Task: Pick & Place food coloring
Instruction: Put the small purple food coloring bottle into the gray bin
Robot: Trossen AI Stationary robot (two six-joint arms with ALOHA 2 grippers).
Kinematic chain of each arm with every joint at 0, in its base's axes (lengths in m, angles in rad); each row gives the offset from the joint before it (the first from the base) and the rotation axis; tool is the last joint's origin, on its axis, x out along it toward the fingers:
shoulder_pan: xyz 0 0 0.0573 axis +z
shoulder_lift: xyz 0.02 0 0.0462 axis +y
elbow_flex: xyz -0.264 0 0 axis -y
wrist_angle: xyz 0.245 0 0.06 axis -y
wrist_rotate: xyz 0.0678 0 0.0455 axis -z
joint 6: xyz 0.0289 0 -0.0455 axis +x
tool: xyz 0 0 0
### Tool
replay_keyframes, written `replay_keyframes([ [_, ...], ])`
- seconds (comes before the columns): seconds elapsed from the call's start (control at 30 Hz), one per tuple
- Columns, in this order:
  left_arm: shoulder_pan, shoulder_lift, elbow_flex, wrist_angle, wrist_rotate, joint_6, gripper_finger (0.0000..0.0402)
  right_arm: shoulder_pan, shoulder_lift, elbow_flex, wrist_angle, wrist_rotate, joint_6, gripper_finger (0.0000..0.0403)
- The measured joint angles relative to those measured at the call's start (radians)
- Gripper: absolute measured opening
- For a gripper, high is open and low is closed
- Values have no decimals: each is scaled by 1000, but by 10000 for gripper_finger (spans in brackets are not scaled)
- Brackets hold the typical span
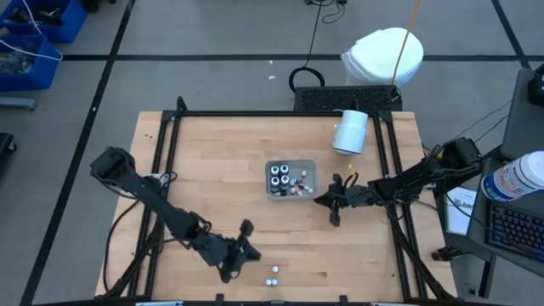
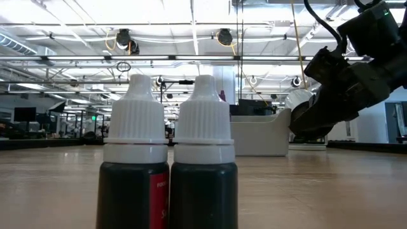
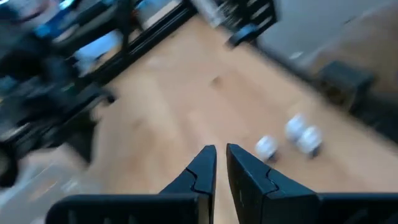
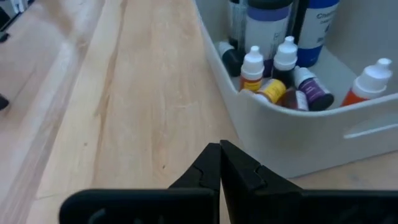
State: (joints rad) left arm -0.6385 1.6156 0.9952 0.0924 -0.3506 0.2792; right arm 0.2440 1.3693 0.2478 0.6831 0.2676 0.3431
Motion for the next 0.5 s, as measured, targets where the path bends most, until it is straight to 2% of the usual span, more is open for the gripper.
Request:
replay_keyframes([
  [0.1,0,-74,-56,-39,-83,1,46,3,0,0,17,20,0,0],
  [0.2,16,-178,-165,-22,-95,-13,46,17,-1,4,36,22,-23,0],
  [0.37,59,-344,-376,172,-109,-35,46,63,-1,65,-8,18,-50,0],
  [0.5,105,-417,-483,262,-158,-44,46,126,-3,178,-161,28,-60,0],
])
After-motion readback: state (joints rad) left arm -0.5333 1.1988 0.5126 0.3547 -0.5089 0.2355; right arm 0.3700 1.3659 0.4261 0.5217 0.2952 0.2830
